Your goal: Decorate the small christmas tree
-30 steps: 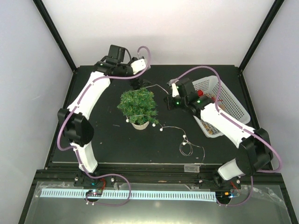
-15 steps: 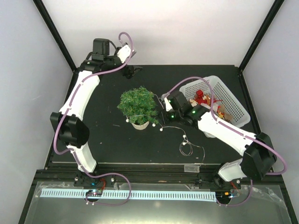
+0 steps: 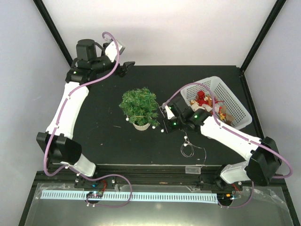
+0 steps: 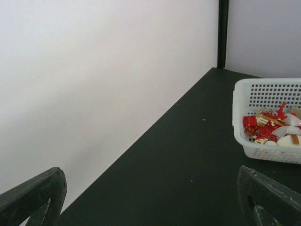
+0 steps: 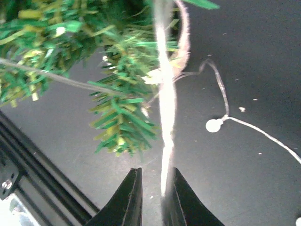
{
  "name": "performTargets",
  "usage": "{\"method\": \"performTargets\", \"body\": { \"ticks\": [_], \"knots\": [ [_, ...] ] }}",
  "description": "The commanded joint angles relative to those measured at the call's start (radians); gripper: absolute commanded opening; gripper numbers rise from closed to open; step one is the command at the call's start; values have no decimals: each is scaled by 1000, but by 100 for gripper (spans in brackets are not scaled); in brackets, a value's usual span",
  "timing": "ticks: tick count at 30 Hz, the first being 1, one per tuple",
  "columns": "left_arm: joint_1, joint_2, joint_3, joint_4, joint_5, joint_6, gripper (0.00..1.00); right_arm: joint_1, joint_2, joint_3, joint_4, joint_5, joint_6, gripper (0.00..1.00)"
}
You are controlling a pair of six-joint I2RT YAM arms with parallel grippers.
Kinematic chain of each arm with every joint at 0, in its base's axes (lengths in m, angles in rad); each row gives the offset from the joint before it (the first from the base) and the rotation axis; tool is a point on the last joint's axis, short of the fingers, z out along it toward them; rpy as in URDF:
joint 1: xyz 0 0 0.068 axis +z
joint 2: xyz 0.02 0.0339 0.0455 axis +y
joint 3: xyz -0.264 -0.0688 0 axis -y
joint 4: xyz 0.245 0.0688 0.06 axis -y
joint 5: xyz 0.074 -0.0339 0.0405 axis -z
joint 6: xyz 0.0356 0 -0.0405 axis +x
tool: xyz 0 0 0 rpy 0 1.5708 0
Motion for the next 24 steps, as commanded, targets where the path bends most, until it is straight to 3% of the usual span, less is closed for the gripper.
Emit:
{"method": "performTargets", "body": {
  "ticks": [1,17,19,24],
  "knots": [
    [22,-29,-39,48,-41,-36,99,44,18,55,-46,-55,3,1],
    [32,-130,-197,120,-121,-30,99,121,142,211,-93,-170,-22,8],
    [34,-133,-205,124,-119,-32,99,127,170,237,-98,-181,-29,14],
    [40,-138,-218,126,-121,-31,99,149,220,305,-124,-191,-47,48]
  ]
}}
